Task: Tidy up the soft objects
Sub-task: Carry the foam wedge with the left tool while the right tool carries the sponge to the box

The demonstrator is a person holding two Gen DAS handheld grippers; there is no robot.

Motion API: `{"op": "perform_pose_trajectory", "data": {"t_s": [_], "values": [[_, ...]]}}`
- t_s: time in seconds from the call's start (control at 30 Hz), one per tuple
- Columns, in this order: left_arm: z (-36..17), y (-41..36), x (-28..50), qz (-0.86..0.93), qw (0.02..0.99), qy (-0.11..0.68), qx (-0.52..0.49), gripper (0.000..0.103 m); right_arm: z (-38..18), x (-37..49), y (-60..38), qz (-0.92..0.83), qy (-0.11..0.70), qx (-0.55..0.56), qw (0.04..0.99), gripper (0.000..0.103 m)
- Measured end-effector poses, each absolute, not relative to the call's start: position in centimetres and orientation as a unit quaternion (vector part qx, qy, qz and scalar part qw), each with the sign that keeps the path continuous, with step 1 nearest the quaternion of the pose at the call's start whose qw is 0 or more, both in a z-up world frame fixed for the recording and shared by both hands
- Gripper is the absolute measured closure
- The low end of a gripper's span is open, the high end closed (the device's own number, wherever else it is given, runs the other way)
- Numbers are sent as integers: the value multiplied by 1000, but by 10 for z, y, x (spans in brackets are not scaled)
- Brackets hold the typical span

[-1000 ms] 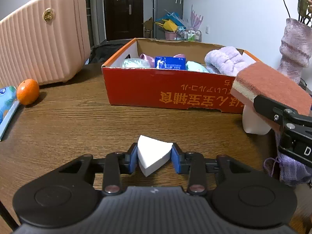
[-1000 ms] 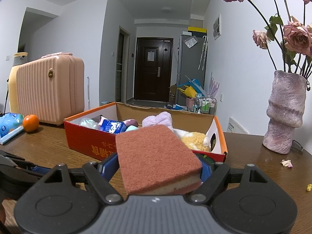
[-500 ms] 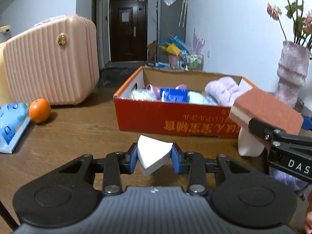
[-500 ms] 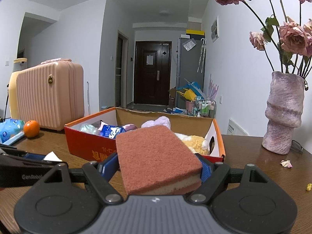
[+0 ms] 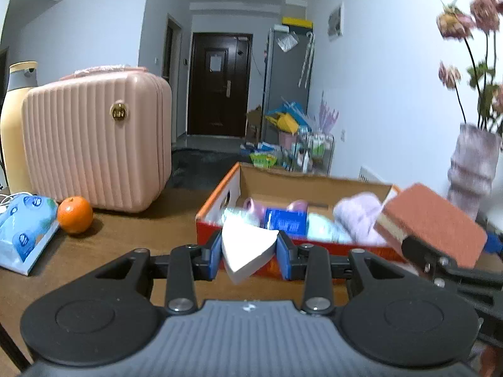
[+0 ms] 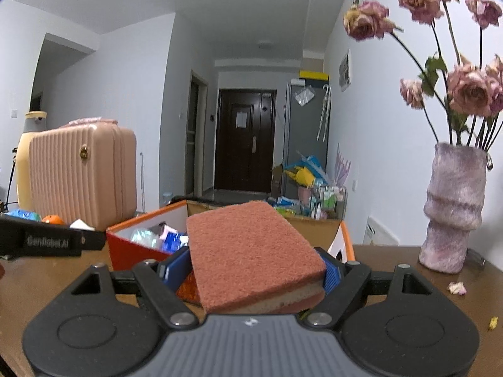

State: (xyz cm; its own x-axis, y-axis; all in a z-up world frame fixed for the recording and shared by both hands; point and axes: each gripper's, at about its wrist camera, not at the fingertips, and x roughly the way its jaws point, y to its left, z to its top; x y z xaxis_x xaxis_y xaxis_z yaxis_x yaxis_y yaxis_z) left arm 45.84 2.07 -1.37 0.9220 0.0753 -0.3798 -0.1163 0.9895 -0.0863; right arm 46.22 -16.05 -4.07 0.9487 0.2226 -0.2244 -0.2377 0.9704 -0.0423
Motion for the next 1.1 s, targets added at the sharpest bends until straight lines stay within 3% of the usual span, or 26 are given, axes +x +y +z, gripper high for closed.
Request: {"op": "perform_pose_trajectory", "data": {"t_s": [0.5,1.1], "values": [[19,22,499,65,983,135,-103,67,-15,503,-155,103,77,-31,991,22],[-1,11,588,85,975,169,-116,67,-5,595,-167,64,130,25,989,22]]}}
